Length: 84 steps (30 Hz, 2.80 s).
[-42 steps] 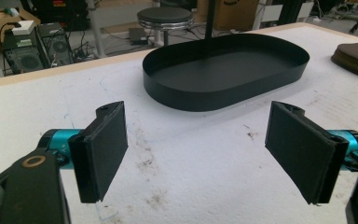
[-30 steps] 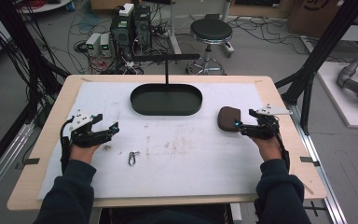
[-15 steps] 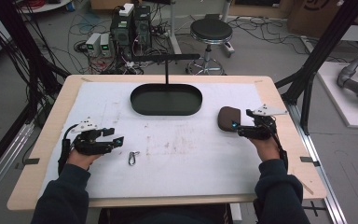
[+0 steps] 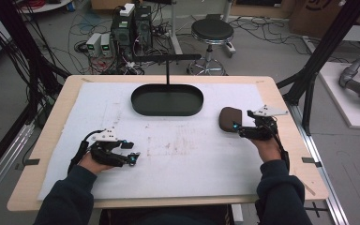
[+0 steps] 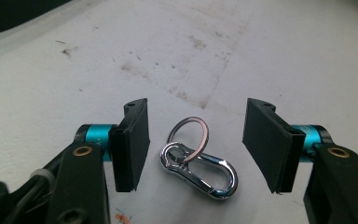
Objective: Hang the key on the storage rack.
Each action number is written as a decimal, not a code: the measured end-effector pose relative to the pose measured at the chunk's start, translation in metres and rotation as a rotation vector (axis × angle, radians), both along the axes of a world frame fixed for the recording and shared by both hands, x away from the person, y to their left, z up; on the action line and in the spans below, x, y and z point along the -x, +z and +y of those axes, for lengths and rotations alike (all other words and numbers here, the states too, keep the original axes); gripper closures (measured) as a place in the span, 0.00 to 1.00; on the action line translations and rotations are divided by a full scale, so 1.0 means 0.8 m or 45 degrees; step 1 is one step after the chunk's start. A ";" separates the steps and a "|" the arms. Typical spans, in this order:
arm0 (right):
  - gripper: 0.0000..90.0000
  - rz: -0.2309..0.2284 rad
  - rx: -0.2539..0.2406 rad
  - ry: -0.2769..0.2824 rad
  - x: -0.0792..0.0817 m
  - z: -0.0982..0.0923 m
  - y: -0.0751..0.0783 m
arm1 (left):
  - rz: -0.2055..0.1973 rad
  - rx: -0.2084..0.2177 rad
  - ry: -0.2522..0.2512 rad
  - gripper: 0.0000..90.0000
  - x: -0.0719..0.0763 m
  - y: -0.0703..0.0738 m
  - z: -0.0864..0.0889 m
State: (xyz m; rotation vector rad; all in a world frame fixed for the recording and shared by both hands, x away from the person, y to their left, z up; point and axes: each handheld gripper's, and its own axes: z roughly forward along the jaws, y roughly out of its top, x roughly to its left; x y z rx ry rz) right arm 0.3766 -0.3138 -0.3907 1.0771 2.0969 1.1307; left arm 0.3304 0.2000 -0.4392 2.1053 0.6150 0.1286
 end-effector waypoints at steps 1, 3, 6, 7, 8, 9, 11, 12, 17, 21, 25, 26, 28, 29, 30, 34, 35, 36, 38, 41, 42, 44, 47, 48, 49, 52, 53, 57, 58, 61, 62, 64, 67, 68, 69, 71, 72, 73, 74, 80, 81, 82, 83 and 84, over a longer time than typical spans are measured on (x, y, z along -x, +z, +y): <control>0.24 -0.003 -0.003 -0.004 0.000 0.000 0.000 | 0.004 -0.017 -0.004 0.50 0.000 -0.001 -0.001; 0.24 -0.001 -0.002 -0.006 0.001 0.000 0.001 | 0.009 -0.058 -0.008 0.55 -0.002 -0.004 -0.002; 0.24 0.000 -0.001 -0.007 0.002 0.000 0.001 | 0.006 -0.070 0.023 0.67 -0.004 -0.004 0.002; 0.24 0.001 -0.002 -0.008 0.002 0.000 0.001 | 0.004 -0.063 0.044 0.75 -0.005 -0.003 0.004; 0.24 0.001 -0.002 -0.008 0.002 0.000 0.001 | 0.002 -0.054 0.062 0.75 -0.006 -0.002 0.008; 0.24 0.001 -0.001 -0.009 0.002 0.000 0.001 | 0.002 -0.044 0.076 0.78 -0.007 -0.001 0.011; 0.24 0.001 -0.001 -0.009 0.002 0.000 0.001 | 0.012 -0.025 0.095 0.82 -0.008 -0.001 0.016; 0.24 0.006 -0.001 -0.009 0.002 0.000 0.000 | 0.018 -0.029 0.095 0.84 -0.009 -0.001 0.017; 0.24 0.007 -0.002 -0.009 0.001 0.000 -0.001 | 0.069 -0.042 0.069 0.86 -0.009 -0.004 0.014; 0.24 0.010 0.000 -0.010 0.001 -0.001 -0.001 | 0.104 -0.048 0.063 0.86 -0.009 -0.004 0.018; 0.24 0.011 0.003 -0.009 0.000 -0.001 -0.001 | 0.118 -0.050 0.067 0.90 -0.009 -0.003 0.020; 0.24 0.012 0.003 -0.008 0.000 -0.001 -0.001 | 0.116 -0.048 0.064 0.93 -0.009 -0.003 0.019; 0.24 0.012 0.002 -0.009 0.001 -0.001 -0.001 | 0.119 -0.053 0.077 0.96 -0.009 -0.004 0.019; 0.24 0.011 0.003 -0.009 0.001 -0.001 -0.001 | 0.119 -0.056 0.078 0.97 -0.009 -0.004 0.019; 0.24 0.011 0.003 -0.009 0.001 -0.001 -0.001 | 0.117 -0.055 0.081 0.97 -0.009 -0.004 0.019; 0.24 0.012 0.001 -0.006 0.001 0.000 -0.001 | 0.105 -0.075 0.094 0.98 -0.010 -0.002 0.016; 0.24 0.012 0.000 -0.007 0.001 0.000 -0.001 | 0.106 -0.077 0.107 0.98 -0.010 -0.001 0.015; 0.24 0.010 0.001 -0.006 0.001 0.000 -0.001 | 0.099 -0.074 0.107 0.98 -0.011 0.000 0.015; 0.24 0.012 0.001 -0.009 0.001 -0.001 -0.001 | 0.088 -0.049 0.121 0.98 -0.011 0.002 0.016; 0.24 0.008 -0.003 -0.011 0.001 -0.001 -0.001 | 0.054 0.003 0.154 0.98 -0.012 0.008 0.020; 0.24 0.008 -0.003 -0.011 0.001 -0.001 -0.001 | 0.039 0.018 0.162 0.98 -0.012 0.011 0.021; 0.24 0.007 -0.003 -0.011 0.001 -0.001 -0.001 | 0.004 0.074 0.181 0.98 -0.013 0.017 0.023; 0.24 0.007 -0.011 -0.011 0.002 -0.001 0.000 | -0.050 0.147 0.201 0.98 -0.017 0.027 0.023; 0.24 0.005 -0.014 -0.014 0.002 -0.001 0.000 | -0.074 0.156 0.214 0.98 -0.019 0.031 0.024; 0.24 0.002 -0.015 -0.014 0.002 -0.002 0.000 | -0.094 0.174 0.229 0.98 -0.022 0.035 0.025; 0.24 0.002 -0.026 -0.013 0.002 -0.002 0.001 | -0.134 0.222 0.266 0.98 -0.034 0.048 0.028; 0.24 0.000 -0.025 -0.013 0.002 -0.003 0.001 | -0.143 0.240 0.274 0.98 -0.039 0.052 0.029; 0.24 -0.003 -0.043 -0.009 0.001 -0.003 0.001 | -0.195 0.249 0.310 0.98 -0.066 0.076 0.027; 0.24 0.000 -0.042 -0.005 0.001 -0.003 0.001 | -0.208 0.241 0.320 0.98 -0.073 0.083 0.026; 0.24 -0.003 -0.051 0.000 0.000 -0.004 0.002 | -0.249 0.236 0.352 0.98 -0.100 0.102 0.026; 0.24 -0.005 -0.060 -0.002 0.001 -0.004 0.002 | -0.259 0.231 0.355 0.98 -0.106 0.107 0.025; 0.24 -0.008 -0.063 0.002 0.001 -0.004 0.002 | -0.291 0.226 0.348 0.98 -0.123 0.119 0.023; 0.24 -0.010 -0.071 0.002 0.000 -0.005 0.002 | -0.333 0.232 0.349 0.98 -0.147 0.133 0.017; 0.24 -0.006 -0.072 0.001 0.001 -0.005 0.002 | -0.328 0.234 0.349 0.98 -0.155 0.137 0.016; 0.24 -0.008 -0.074 0.002 0.000 -0.005 0.002 | -0.339 0.225 0.356 0.98 -0.165 0.141 0.013; 0.24 -0.009 -0.074 0.005 0.000 -0.005 0.002 | -0.346 0.219 0.359 0.98 -0.177 0.146 0.009; 0.24 -0.008 -0.077 0.005 0.000 -0.005 0.002 | -0.345 0.218 0.364 0.98 -0.184 0.148 0.007; 0.24 -0.009 -0.080 0.005 0.001 -0.005 0.003 | -0.345 0.214 0.367 0.98 -0.191 0.150 0.006; 0.24 -0.014 -0.080 0.004 0.001 -0.006 0.003 | -0.348 0.210 0.373 0.98 -0.197 0.152 0.004; 0.24 -0.006 -0.089 0.009 0.000 -0.007 0.003 | -0.343 0.201 0.380 0.98 -0.226 0.154 -0.007; 0.24 -0.003 -0.094 0.004 0.000 -0.007 0.002 | -0.342 0.197 0.387 0.98 -0.229 0.155 -0.008; 0.24 0.002 -0.096 0.003 0.000 -0.007 0.002 | -0.337 0.198 0.394 0.98 -0.233 0.155 -0.009; 0.24 -0.003 -0.092 0.006 0.000 -0.008 0.002 | -0.334 0.193 0.397 0.98 -0.236 0.156 -0.010; 0.24 -0.003 -0.092 0.007 0.000 -0.008 0.003 | -0.331 0.193 0.402 0.98 -0.237 0.157 -0.011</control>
